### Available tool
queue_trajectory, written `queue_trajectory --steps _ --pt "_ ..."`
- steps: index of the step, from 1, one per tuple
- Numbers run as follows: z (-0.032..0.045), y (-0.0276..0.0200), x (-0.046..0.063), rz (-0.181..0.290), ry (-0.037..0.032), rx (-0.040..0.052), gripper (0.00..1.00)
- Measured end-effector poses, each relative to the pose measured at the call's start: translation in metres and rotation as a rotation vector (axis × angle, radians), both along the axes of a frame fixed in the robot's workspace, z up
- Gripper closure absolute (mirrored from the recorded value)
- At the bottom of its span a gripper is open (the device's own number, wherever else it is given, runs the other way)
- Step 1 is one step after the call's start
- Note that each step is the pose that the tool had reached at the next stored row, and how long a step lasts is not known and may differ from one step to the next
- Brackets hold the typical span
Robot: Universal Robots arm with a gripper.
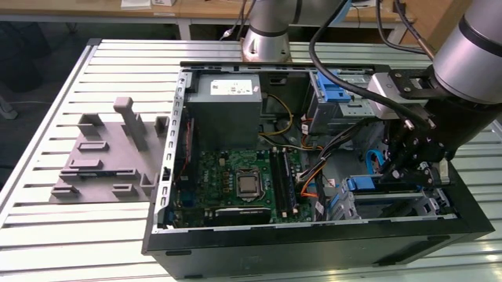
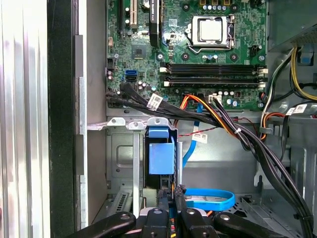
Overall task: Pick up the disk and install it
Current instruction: 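Insert the second disk wire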
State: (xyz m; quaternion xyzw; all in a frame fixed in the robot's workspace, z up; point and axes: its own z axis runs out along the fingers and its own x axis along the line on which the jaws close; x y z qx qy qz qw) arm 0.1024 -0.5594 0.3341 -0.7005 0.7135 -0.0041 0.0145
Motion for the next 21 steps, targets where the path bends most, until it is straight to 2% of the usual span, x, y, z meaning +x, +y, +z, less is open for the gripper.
queue_trajectory --steps 10,17,21 --pt "0.0015 -0.0014 0.0003 -0.004 0.0000 -0.0002 0.84" --pt "0.0000 -0.0019 0.0007 -0.012 0.0000 0.0053 0.84" --pt "-0.0012 -0.0019 0.0007 -0.012 0.0000 0.0049 0.84"
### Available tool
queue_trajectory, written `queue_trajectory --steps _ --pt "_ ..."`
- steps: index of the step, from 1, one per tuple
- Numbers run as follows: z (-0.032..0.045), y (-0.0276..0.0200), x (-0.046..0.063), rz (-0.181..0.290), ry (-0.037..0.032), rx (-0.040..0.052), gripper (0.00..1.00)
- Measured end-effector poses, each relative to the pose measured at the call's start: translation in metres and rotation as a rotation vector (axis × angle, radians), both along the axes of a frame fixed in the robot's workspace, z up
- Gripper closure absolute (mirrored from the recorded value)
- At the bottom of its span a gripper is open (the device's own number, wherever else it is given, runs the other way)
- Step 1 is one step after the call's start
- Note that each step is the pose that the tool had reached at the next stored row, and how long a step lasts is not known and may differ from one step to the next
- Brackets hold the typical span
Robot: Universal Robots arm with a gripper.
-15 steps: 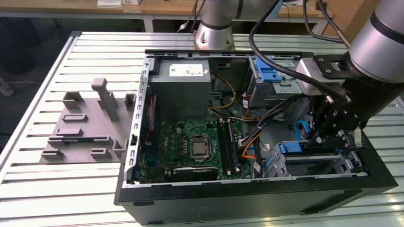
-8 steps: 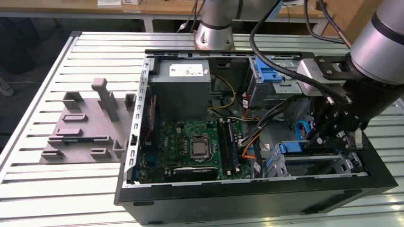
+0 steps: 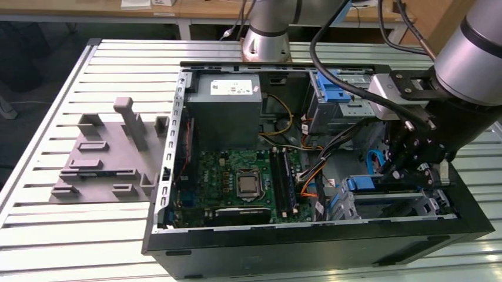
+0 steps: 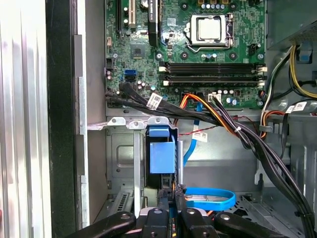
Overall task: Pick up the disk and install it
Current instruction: 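Insert the second disk wire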
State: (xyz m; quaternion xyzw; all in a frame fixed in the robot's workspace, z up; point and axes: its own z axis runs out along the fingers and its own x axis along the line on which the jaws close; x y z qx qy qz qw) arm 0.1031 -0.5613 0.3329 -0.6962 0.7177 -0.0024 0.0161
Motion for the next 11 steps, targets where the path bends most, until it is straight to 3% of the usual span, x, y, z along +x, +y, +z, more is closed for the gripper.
queue_trajectory --steps 11 --pt "0.0013 0.0000 0.0000 0.000 -0.0001 0.0103 0.84"
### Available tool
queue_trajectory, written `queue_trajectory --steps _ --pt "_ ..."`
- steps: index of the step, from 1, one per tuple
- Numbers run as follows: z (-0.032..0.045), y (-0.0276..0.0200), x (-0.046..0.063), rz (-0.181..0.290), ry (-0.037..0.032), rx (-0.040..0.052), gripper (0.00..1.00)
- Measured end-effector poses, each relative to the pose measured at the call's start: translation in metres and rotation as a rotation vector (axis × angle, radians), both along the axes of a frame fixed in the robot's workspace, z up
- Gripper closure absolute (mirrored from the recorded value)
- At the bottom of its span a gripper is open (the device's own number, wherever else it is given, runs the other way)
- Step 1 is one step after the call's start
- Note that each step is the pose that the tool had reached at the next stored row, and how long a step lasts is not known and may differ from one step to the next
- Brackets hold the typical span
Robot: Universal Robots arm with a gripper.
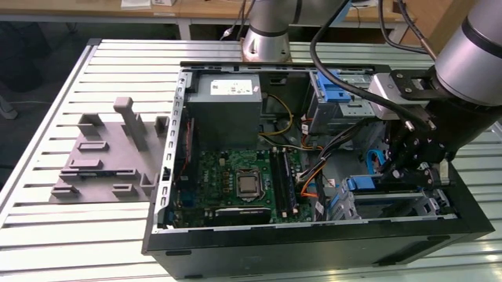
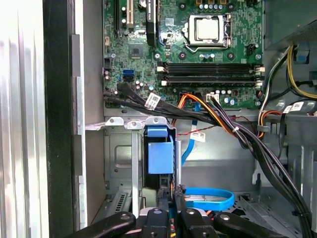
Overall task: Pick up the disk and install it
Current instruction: 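Insert the second disk wire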
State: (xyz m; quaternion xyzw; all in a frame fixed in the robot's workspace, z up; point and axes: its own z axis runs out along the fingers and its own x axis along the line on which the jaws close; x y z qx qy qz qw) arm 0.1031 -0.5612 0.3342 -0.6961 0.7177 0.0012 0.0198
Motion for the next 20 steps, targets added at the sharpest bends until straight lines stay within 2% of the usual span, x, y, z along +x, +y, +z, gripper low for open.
queue_trajectory --steps 6,20 --pt "0.0002 0.0000 0.0000 0.000 0.0000 0.0046 0.84" --pt "0.0003 -0.0006 0.0000 -0.001 0.0000 0.0044 0.84"
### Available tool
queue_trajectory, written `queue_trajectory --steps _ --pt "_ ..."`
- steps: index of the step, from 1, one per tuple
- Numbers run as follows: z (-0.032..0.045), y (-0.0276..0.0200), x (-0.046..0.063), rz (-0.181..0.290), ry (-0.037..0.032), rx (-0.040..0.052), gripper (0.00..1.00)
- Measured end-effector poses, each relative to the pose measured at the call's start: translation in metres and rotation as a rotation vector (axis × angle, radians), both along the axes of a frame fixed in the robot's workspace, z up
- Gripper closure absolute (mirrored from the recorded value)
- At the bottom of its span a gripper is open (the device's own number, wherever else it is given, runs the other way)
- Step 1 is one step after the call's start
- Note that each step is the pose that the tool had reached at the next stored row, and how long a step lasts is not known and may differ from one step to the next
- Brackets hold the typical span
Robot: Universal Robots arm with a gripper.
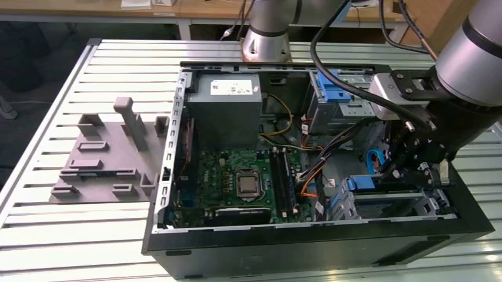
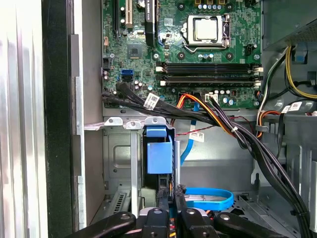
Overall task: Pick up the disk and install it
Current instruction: 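Insert the second disk wire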
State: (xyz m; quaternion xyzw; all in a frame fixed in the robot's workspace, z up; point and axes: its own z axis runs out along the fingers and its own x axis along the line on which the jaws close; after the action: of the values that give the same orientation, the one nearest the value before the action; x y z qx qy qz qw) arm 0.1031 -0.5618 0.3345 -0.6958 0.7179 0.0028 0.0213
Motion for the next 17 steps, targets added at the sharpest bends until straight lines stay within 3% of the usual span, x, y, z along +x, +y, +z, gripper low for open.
queue_trajectory --steps 17 --pt "-0.0038 -0.0014 0.0000 0.000 0.0000 0.0020 0.84"
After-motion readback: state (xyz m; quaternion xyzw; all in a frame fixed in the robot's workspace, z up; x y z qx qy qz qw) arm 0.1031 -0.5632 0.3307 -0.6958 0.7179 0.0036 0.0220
